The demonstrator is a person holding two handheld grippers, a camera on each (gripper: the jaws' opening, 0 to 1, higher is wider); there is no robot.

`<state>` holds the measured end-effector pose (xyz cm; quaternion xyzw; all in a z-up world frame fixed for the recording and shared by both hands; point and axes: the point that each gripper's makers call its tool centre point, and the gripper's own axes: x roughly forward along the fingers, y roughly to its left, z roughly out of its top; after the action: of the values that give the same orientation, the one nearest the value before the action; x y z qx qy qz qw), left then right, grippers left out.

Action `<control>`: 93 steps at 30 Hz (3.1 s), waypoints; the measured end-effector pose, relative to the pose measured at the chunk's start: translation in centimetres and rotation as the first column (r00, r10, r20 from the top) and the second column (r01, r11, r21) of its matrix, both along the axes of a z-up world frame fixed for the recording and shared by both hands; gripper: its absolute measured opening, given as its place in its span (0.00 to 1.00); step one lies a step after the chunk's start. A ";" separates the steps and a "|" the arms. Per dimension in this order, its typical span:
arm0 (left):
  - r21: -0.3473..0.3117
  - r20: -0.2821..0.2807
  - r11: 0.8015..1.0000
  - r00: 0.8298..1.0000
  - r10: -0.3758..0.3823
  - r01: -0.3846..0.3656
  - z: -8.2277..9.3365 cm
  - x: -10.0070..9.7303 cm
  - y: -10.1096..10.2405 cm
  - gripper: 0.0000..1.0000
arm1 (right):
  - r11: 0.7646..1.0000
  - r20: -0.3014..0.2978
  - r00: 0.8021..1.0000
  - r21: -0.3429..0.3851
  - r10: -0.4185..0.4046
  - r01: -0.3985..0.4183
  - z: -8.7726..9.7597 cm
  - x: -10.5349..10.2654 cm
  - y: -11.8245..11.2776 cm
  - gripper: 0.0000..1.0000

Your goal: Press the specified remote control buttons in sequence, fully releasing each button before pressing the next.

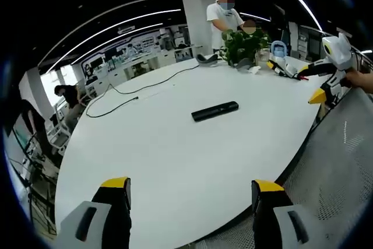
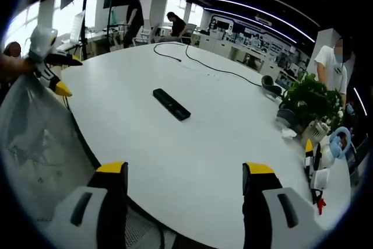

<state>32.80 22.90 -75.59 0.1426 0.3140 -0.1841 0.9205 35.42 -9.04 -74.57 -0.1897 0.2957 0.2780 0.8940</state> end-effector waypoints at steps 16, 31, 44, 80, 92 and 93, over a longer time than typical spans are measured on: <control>-0.119 0.167 0.993 0.986 -0.003 0.023 3.4 1.3 -1.0 0.91 | 0.999 0.066 0.997 0.027 -0.030 0.028 1.2 0.8 -0.3 0.87; -0.136 0.202 0.990 0.979 -0.006 0.034 3.7 2.0 -0.9 0.93 | 0.998 0.164 0.985 -0.035 -0.052 0.059 2.5 1.9 -1.5 0.78; -0.142 0.190 0.988 0.981 -0.028 0.056 3.5 2.0 -1.2 0.91 | 0.996 0.130 0.988 -0.004 -0.089 0.090 2.1 2.0 -1.9 0.81; -0.318 0.085 0.939 0.990 -0.109 0.130 3.9 1.7 -3.8 0.91 | 0.989 0.072 0.988 0.074 -0.136 0.131 1.9 1.9 -2.0 0.74; -0.296 0.021 0.933 0.978 -0.206 0.203 2.5 2.4 -5.0 0.92 | 0.988 0.067 0.988 0.079 -0.138 0.132 1.7 1.9 -2.1 0.73; -0.294 0.012 0.932 0.976 -0.219 0.213 2.4 2.4 -5.2 0.92 | 0.989 0.066 0.988 0.074 -0.136 0.131 1.7 1.9 -2.1 0.73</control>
<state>35.16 17.65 -73.24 0.0360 0.2751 -0.3300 0.9023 37.27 -11.14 -72.89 -0.1481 0.2658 0.2207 0.9267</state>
